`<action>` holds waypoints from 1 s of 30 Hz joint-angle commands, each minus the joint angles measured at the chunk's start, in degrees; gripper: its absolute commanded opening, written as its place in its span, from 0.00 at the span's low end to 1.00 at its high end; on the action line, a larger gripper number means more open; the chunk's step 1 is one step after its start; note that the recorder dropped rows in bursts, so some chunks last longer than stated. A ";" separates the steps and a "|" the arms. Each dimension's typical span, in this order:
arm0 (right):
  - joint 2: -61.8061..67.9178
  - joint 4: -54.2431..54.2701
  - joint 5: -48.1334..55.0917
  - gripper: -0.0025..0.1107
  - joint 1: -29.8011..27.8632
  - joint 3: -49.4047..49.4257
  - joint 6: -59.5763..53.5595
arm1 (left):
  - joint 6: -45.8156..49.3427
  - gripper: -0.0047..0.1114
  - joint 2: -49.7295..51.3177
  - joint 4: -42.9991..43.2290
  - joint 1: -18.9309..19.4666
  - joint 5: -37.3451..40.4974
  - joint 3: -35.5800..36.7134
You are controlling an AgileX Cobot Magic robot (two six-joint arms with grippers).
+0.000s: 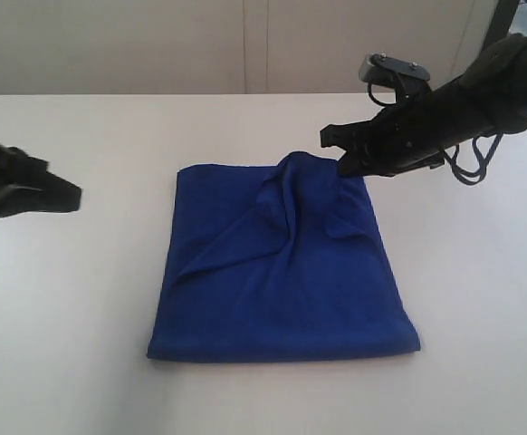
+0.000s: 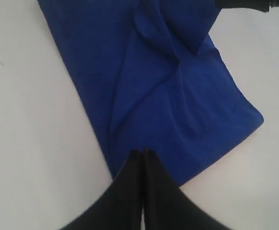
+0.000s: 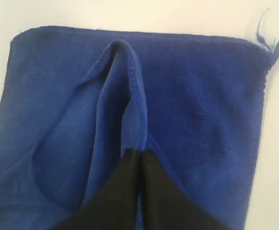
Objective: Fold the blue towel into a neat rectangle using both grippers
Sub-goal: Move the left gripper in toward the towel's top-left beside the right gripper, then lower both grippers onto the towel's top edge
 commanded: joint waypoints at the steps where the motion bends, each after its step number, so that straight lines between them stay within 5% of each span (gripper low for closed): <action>1: 1.01 -0.20 -0.34 0.02 -0.41 0.00 0.07 | -0.09 0.04 10.50 -7.04 -7.93 -6.48 -2.19; 12: 1.73 -0.20 -0.46 0.02 -0.41 0.00 0.07 | -11.02 0.05 33.88 -6.60 -15.25 -2.73 -25.56; 21: 1.73 -0.20 -1.07 0.02 -0.41 0.00 0.07 | -13.86 0.55 44.65 -7.89 -17.55 -1.55 -34.82; 30: 1.73 -0.20 -2.52 0.02 -0.41 0.00 0.07 | -13.86 0.59 49.88 -15.04 -17.55 -1.03 -37.86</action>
